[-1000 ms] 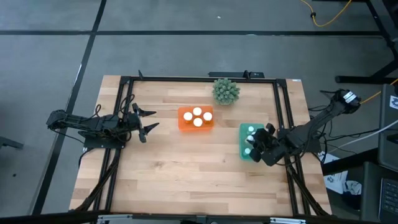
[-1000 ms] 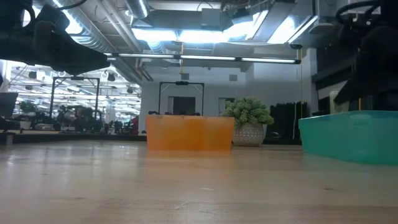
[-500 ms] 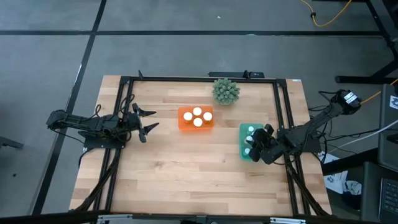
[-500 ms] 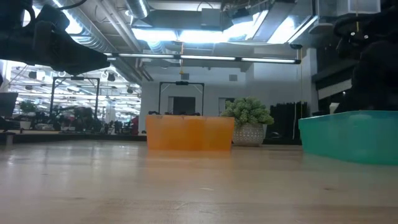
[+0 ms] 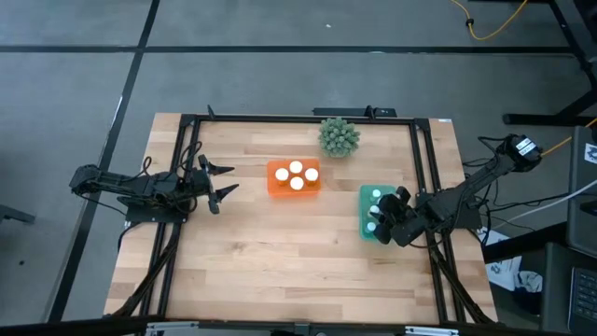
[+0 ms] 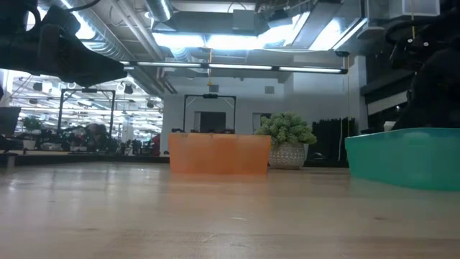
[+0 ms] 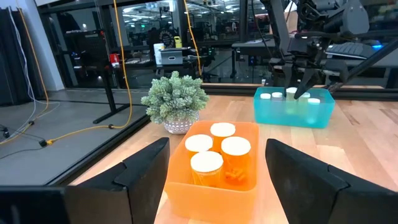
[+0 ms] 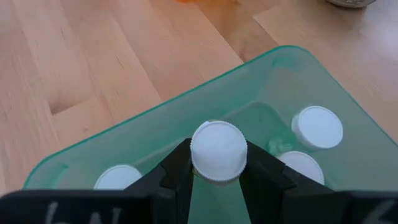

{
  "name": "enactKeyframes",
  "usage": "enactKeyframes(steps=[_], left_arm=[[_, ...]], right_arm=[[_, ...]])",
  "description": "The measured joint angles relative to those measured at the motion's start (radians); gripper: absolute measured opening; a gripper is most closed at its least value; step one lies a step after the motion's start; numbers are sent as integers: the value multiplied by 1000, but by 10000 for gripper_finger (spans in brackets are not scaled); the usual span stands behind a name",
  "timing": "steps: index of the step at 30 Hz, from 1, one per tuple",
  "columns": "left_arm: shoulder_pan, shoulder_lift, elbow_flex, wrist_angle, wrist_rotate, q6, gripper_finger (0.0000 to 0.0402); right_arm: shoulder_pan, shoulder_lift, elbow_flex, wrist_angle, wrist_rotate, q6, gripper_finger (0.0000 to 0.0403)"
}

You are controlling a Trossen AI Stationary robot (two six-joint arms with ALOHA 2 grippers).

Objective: Pick and place medicine bottles into bin by pill shape (circle, oval)
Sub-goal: Put the yellow pill bottle into the blue bin

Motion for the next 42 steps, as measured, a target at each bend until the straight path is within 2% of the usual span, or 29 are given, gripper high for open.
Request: enactKeyframes(steps=[20,33,42], left_arm=[[0,0,0,0,0,0,257],[0,0,0,0,0,0,257],[0,0,0,0,0,0,257]], right_arm=[[-2,87,0,28,20,10,114],[-2,87,0,38,27,20,166],[-2,87,0,37,29,10,171]])
